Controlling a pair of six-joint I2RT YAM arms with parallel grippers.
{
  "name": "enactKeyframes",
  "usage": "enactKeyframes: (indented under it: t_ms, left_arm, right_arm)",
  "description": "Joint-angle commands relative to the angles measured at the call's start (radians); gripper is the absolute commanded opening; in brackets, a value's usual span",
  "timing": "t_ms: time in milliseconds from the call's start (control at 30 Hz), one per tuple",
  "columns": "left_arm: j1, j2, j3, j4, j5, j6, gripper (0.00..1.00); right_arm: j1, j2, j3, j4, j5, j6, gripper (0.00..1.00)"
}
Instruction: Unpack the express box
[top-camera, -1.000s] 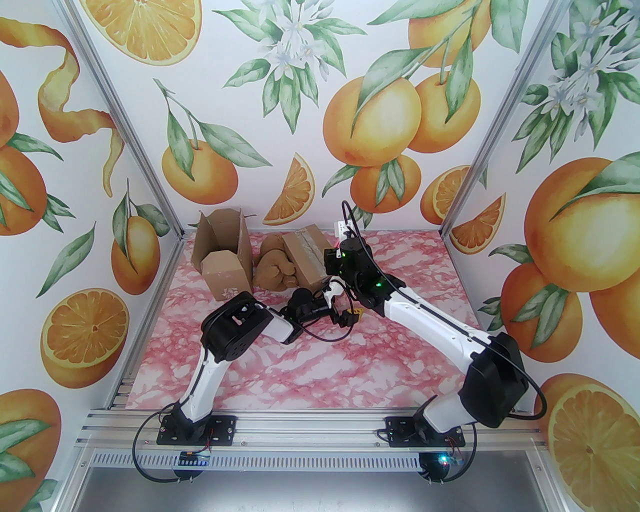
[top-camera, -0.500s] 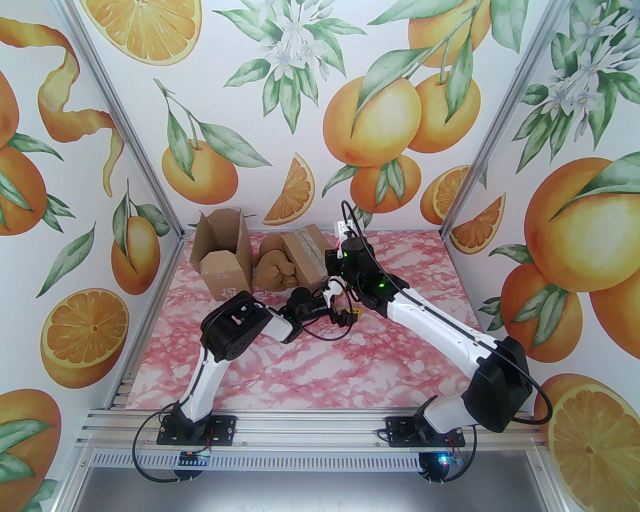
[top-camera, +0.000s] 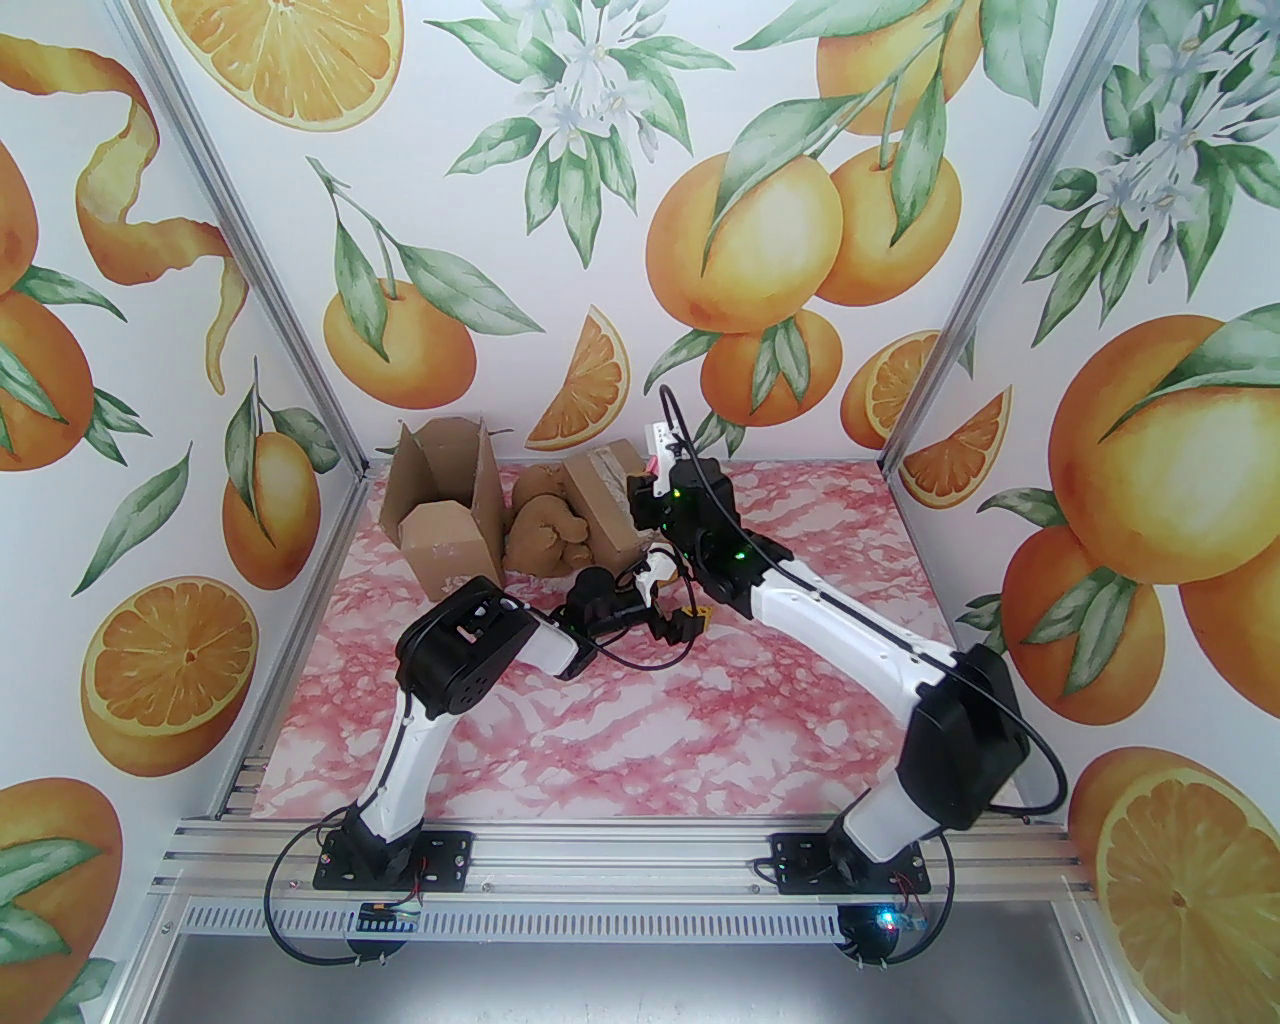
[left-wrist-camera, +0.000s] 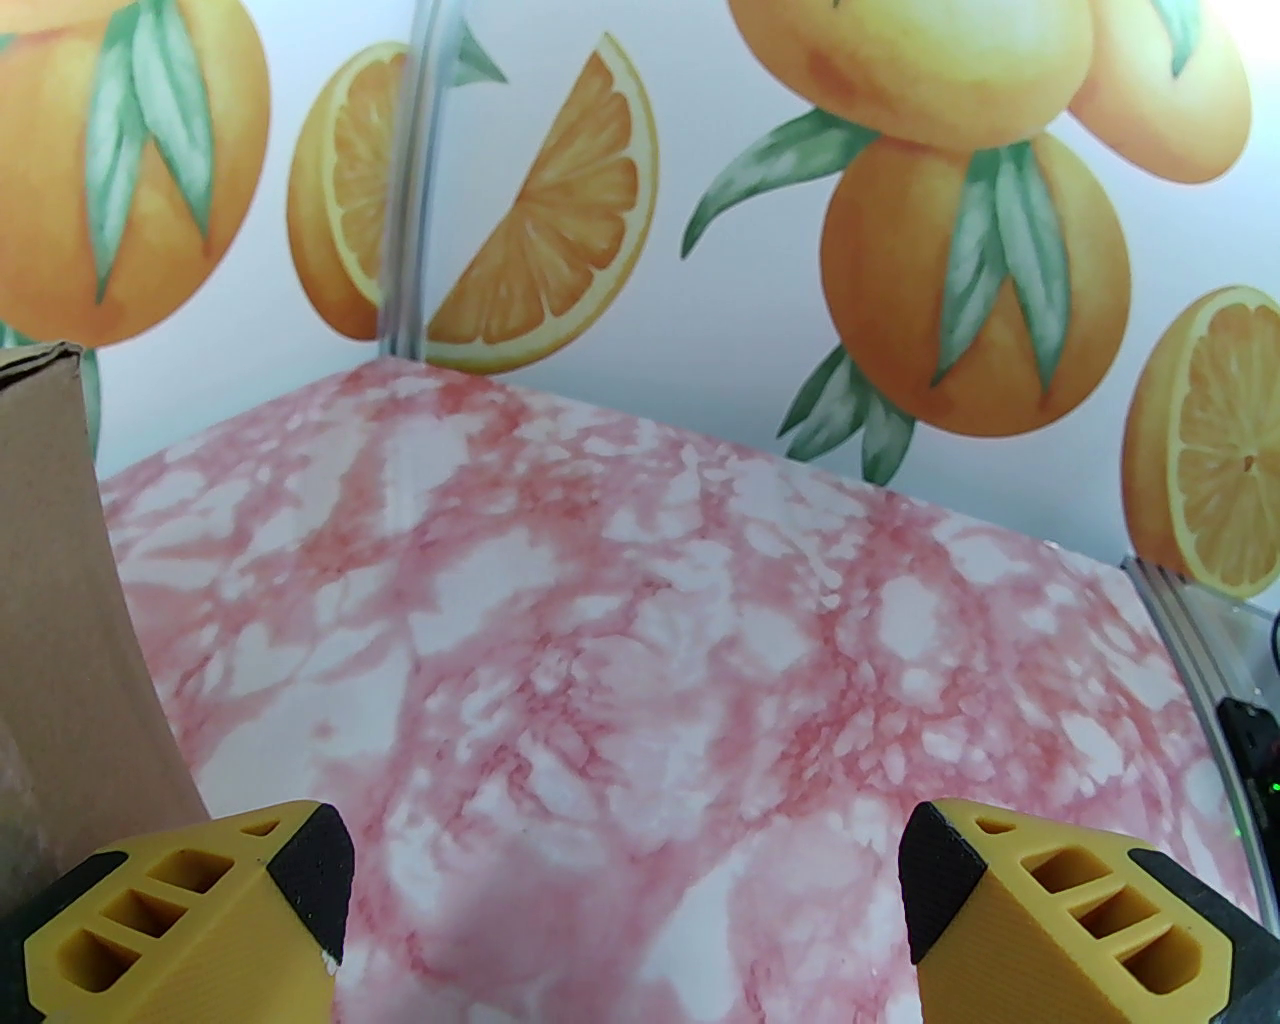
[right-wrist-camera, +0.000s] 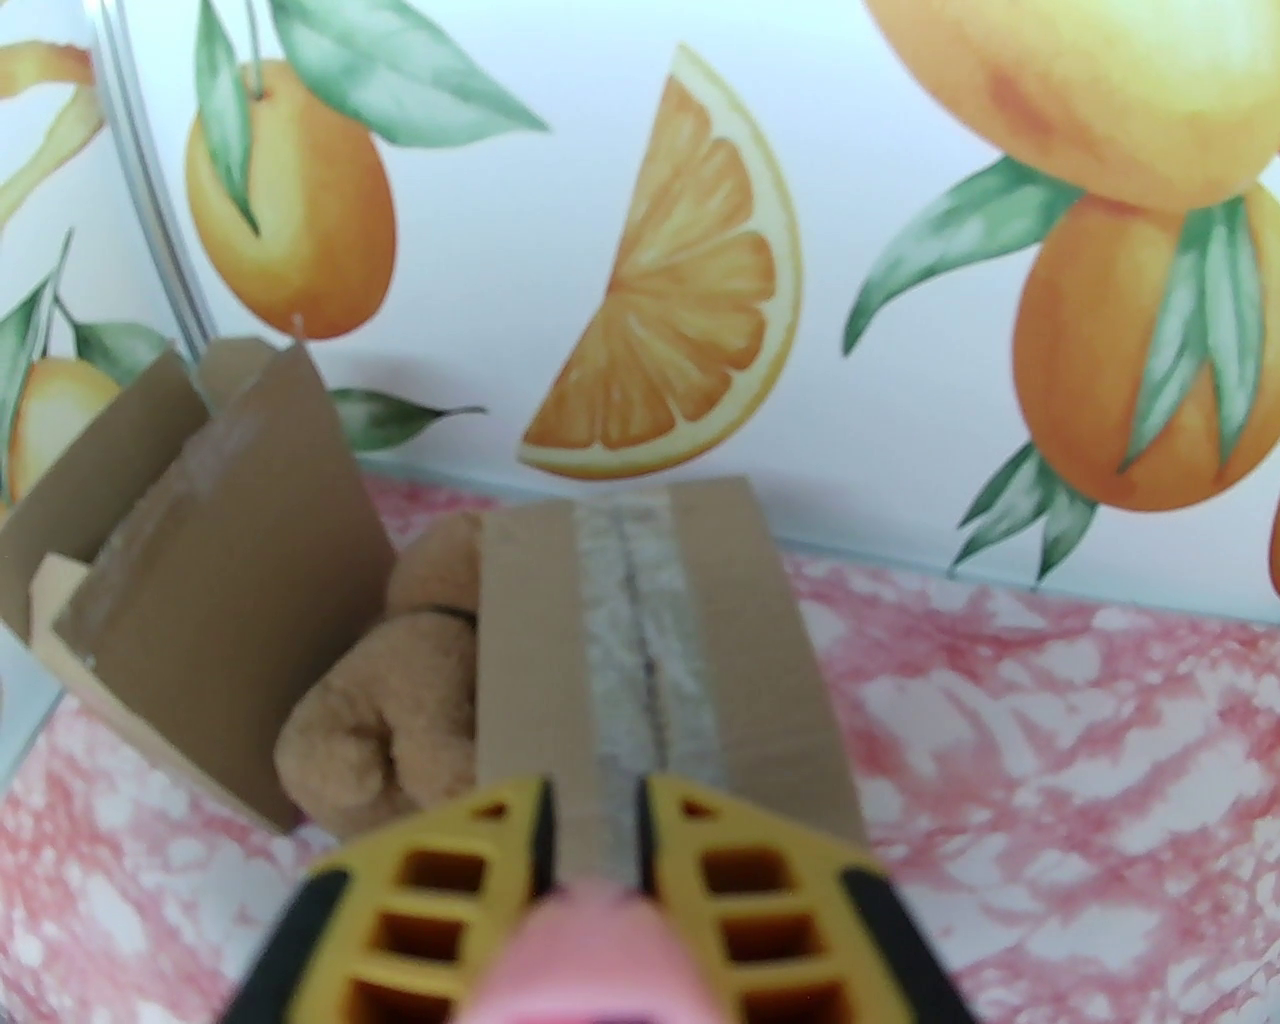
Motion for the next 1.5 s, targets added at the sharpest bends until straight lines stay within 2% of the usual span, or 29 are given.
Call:
enactKeyframes:
  t_ms: [0, 400, 733, 1167, 1467]
  left_arm:
    - [-0.003, 0.003, 0.006, -0.01, 0.012, 0.005, 0.94]
    - [-0.006, -0.001, 0.017, -0.029, 0.017, 0.004, 0.94]
    - [-0.008, 0.003, 0.044, -0.032, 0.021, -0.001, 0.94]
    - [-0.01, 0.004, 0.038, -0.042, 0.013, 0.0, 0.94]
    - [-0.009, 0.005, 0.043, -0.046, 0.005, 0.002, 0.94]
  right_arm:
    - [-0.015, 0.037, 0.041, 0.073, -0.034, -0.017, 0.0]
    - [-0.042, 0.069, 0.037, 0.151, -0.033, -0.045, 0.0]
    - [-0.066, 0.105, 0.058, 0.131, -0.045, -0.069, 0.0]
    - [-0.076, 0.114, 0.017, 0.195, -0.07, -0.074, 0.0]
    - [-0.076, 0.121, 0.007, 0.162, -0.057, -0.08, 0.0]
